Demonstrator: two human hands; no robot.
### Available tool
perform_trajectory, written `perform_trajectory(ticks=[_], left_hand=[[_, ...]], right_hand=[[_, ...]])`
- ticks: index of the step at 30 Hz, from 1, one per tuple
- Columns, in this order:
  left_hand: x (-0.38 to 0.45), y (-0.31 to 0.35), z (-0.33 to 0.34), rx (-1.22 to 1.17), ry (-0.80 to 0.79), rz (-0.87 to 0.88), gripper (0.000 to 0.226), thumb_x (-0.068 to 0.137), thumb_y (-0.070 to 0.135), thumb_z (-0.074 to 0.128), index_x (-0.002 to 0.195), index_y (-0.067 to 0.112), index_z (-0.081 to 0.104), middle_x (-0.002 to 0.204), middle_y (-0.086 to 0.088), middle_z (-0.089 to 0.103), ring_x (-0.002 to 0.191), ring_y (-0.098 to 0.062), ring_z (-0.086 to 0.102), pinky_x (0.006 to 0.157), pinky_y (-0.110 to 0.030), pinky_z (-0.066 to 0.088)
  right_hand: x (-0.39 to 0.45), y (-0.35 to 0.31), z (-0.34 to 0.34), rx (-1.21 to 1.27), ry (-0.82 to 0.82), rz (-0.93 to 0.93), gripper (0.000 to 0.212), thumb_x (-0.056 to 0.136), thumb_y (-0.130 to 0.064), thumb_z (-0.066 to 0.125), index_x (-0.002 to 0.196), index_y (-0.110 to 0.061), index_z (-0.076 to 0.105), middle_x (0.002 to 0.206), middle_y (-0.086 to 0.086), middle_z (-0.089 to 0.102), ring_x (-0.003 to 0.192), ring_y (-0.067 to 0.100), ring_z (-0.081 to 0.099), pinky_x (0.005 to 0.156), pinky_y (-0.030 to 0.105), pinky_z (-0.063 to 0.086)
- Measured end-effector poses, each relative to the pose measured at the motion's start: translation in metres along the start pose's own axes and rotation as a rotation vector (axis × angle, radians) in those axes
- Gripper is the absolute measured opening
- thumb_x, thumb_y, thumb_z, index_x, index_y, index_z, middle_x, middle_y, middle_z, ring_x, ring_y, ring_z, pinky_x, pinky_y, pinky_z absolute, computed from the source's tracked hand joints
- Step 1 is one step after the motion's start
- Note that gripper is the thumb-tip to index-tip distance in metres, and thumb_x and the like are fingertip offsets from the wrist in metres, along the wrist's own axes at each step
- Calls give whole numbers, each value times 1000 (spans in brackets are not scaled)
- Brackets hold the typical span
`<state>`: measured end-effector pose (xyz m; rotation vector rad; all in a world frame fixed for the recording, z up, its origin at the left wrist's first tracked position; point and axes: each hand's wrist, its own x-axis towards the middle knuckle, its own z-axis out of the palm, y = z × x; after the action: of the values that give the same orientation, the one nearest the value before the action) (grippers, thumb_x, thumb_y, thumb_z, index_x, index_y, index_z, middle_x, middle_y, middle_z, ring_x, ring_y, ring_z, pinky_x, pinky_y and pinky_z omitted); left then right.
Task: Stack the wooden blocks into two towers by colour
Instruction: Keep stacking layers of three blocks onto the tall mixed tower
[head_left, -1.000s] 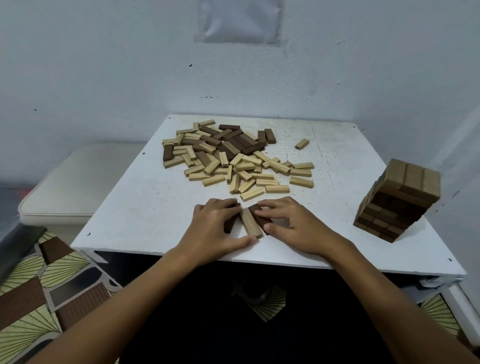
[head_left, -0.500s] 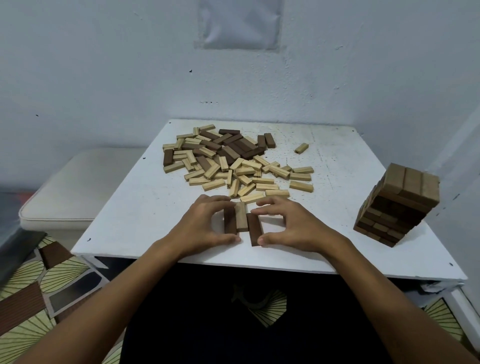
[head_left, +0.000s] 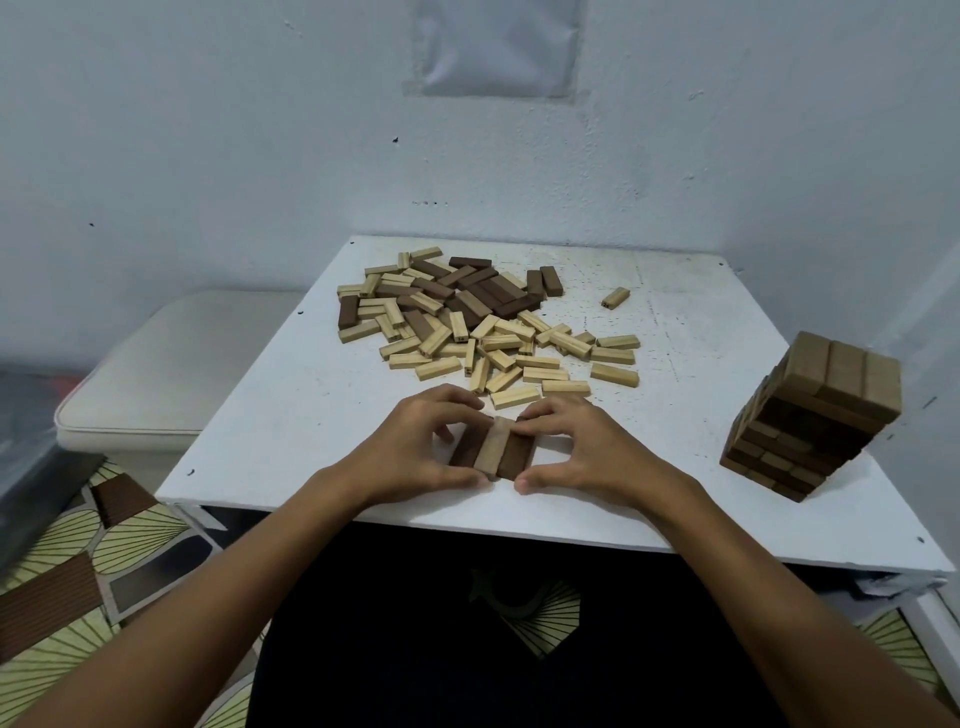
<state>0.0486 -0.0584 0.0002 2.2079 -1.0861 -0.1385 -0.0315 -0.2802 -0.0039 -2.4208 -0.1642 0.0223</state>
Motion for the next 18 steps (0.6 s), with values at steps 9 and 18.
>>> perform_trajectory(ticks=[9,18], left_hand=[[-2,7,16,-25,70,-3,81,60,47,86,133,22,57,138,6,49,123,-2,47,102,-23,45],[9,2,-11,-55,-294,-3,103,69,17,73,154,29,16,155,16,31,138,6,32,117,-33,-3]], right_hand=[[-6,-6,9,36,112,-45,32,81,-27,77,113,-31,72,94,-10,57,85,7,55,78,35,50],[-12,-21,27,-10,171,-103,26,82,-34,74,107,-27,75,77,-12,57,70,6,53,65,30,46]])
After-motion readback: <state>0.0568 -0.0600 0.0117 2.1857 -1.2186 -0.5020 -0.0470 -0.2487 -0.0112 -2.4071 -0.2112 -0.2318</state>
